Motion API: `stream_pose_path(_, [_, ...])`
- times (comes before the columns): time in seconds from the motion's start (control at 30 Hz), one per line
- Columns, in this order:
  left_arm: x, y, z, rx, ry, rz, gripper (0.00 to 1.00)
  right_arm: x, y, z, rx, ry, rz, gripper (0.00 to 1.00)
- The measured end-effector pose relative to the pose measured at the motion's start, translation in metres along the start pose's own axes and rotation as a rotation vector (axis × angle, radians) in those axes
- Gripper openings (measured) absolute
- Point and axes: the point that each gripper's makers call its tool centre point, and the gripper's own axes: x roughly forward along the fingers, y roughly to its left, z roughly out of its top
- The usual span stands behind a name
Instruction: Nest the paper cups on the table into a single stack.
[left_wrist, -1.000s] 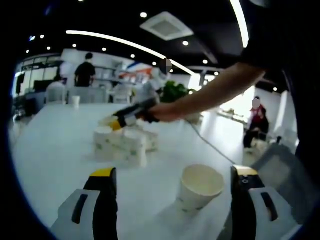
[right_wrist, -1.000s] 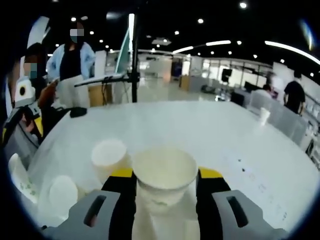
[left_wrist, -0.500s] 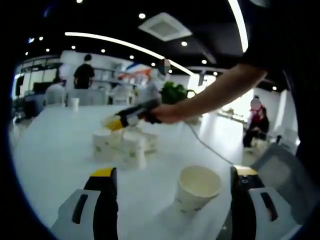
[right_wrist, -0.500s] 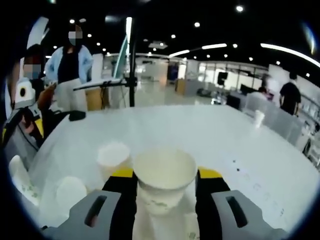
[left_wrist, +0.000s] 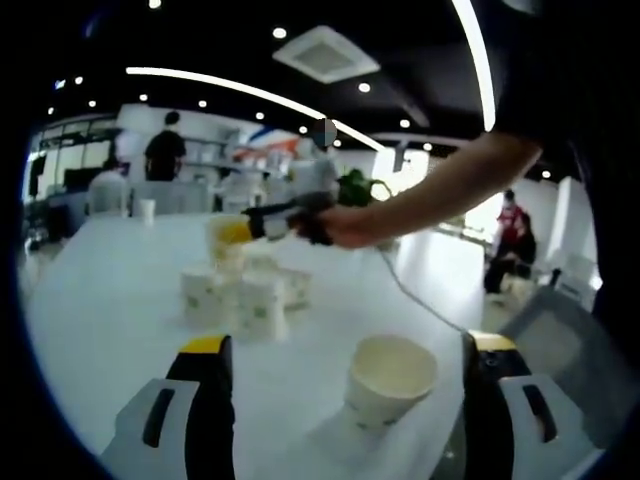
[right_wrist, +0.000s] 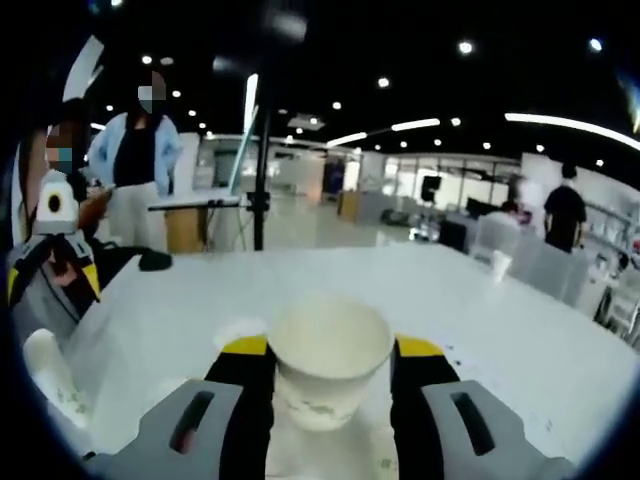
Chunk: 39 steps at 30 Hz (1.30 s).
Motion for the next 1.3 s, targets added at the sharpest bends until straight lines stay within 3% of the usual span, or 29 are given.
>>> stream_pose_path(0.4, [0.000, -0.006, 0.016, 0.067, -0.031, -0.006, 0.99, -0.022, 0.010, 0.016, 0.000, -0.019, -0.017, 0.42])
stream_pose_path(1.07, [-0.007, -0.012, 0.026, 0.069, -0.026, -0.005, 0.99, -0.065, 0.020, 0.048, -0.009, -0.059, -0.067, 0.42])
stream_pose_path(1.3, [-0.009, -0.017, 0.029, 0.081, -0.030, -0.003, 0.99, -0.082, 0.032, 0.061, -0.015, -0.080, -0.069, 0.42])
